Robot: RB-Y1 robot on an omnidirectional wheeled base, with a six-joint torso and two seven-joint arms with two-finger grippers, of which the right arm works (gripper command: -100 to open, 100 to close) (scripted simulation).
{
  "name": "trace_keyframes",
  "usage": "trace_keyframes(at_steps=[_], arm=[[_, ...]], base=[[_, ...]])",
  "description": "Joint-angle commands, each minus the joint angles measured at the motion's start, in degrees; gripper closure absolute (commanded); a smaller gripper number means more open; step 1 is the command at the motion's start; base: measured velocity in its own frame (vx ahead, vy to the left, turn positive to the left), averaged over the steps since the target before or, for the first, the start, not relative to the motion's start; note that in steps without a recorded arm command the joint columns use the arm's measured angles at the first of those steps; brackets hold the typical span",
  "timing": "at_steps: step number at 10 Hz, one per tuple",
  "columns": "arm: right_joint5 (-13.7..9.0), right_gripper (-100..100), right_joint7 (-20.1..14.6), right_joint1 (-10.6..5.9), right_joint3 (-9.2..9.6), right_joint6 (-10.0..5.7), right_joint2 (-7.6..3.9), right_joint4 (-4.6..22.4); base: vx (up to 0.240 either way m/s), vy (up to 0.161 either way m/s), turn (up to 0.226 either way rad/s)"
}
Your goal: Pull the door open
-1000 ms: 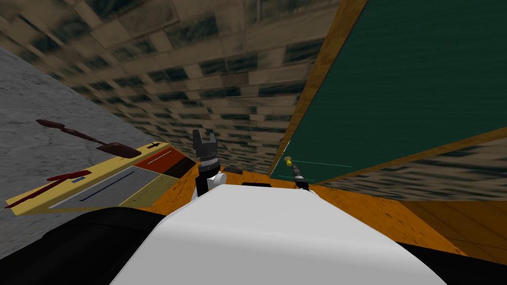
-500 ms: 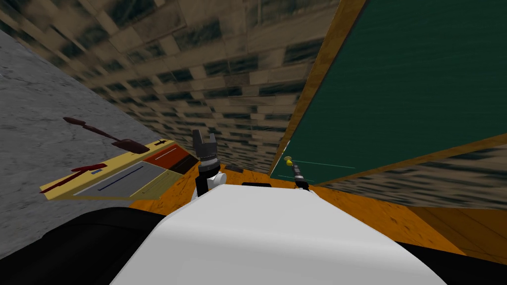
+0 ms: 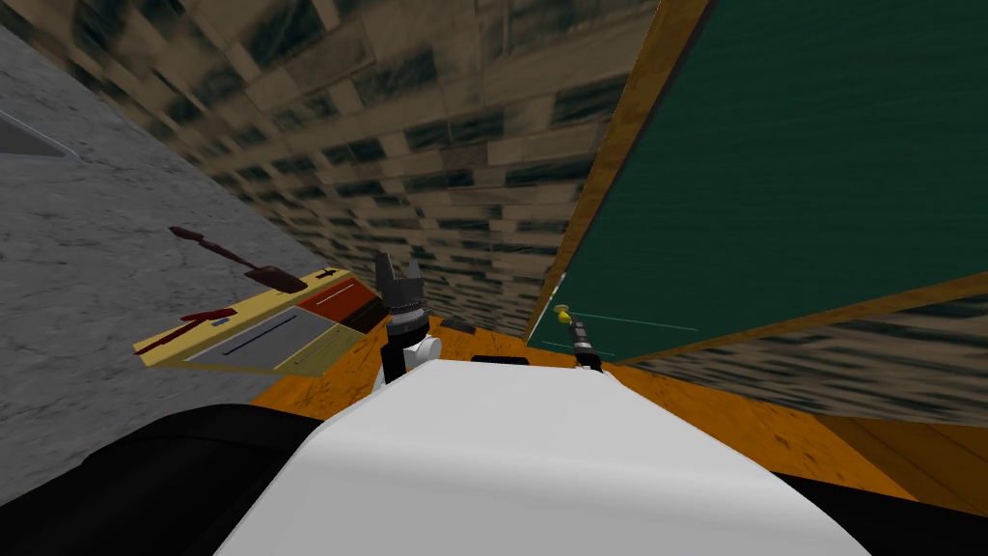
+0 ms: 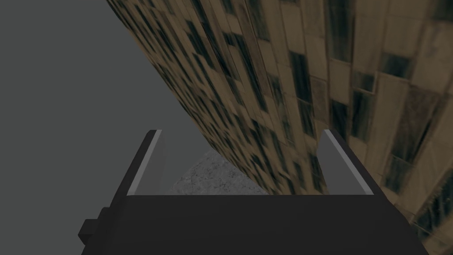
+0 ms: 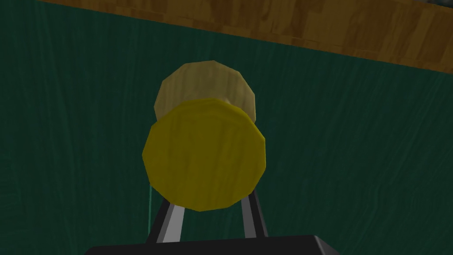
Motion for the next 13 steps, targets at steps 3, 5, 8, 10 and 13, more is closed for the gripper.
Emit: trace_keyframes(at_steps=[3,5,8,10,13], arm=[[-1.84,100,-4.45,-0.47,1.36,-0.13,0.6,-0.51],[-3.14,100,-6.83,-0.54,1.9,0.12,0.57,-0.62],[-4.44,100,-9.2,-0.6,2.44,0.37,0.54,-0.73],[-5.73,100,-11.58,-0.66,2.98,0.62,0.51,-0.84],[-8.33,100,-16.13,-0.79,4.06,1.12,0.44,-1.05]], base=[[-0.041,-0.026,0.053],[-0.039,-0.015,0.06],[-0.015,-0.005,0.026],[-0.059,-0.031,0.088],[-0.041,-0.018,0.066]])
